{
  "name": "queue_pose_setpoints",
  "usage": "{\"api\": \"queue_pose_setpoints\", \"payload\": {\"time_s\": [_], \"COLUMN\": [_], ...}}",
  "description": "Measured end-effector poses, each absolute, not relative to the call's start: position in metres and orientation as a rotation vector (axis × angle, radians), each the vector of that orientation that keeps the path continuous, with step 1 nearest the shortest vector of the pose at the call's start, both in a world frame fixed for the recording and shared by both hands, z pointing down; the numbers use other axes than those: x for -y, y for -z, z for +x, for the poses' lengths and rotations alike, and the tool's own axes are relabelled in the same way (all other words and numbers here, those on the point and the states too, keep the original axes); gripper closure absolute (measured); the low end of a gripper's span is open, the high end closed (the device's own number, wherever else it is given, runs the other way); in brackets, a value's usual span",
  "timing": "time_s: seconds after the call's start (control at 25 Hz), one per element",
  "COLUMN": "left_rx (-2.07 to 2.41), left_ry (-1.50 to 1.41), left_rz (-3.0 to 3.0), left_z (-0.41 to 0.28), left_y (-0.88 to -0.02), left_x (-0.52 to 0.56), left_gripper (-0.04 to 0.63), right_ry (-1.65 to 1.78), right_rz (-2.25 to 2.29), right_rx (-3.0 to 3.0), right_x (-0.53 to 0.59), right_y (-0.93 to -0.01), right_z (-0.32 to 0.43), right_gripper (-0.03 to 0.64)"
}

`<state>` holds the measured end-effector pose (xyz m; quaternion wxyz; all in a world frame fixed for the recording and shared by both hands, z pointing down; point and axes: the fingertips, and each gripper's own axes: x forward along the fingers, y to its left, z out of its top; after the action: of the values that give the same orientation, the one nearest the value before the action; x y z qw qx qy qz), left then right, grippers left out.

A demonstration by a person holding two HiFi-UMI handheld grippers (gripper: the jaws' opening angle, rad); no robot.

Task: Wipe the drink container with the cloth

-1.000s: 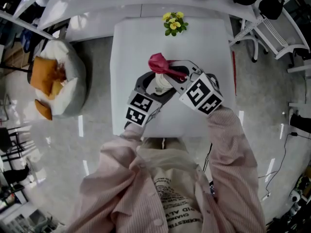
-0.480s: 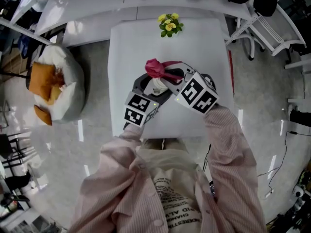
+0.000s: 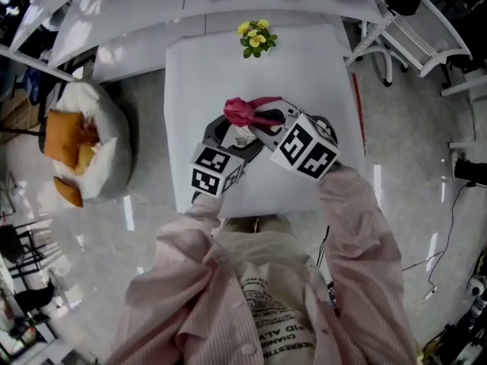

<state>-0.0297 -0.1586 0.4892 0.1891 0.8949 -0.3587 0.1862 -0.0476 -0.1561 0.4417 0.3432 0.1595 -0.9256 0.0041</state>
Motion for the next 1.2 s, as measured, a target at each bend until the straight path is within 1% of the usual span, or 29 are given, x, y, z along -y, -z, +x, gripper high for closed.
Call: {"api": "queue_pose_setpoints", "payload": {"time_s": [0.52,1.2], "left_rx": [0.989,0.945], "left_ry": [-0.514,-0.512], "left_rz": [2.525,2.544], "left_z": [-0.029,-0.028], "left_y": [-0.490,-0.488], "left_x": [0.158,0.158], "left_gripper": [0.209,0.209], "right_ry": [-0.026,-0.197], "right_rz": [0.438,0.436], "right_rx": [2.358,2.336], "right_x": [0.139,0.116], "right_y": [-0.443,-0.442], "right_z": [-0.040,-0.033], "right_gripper": [0.568,0.568]}}
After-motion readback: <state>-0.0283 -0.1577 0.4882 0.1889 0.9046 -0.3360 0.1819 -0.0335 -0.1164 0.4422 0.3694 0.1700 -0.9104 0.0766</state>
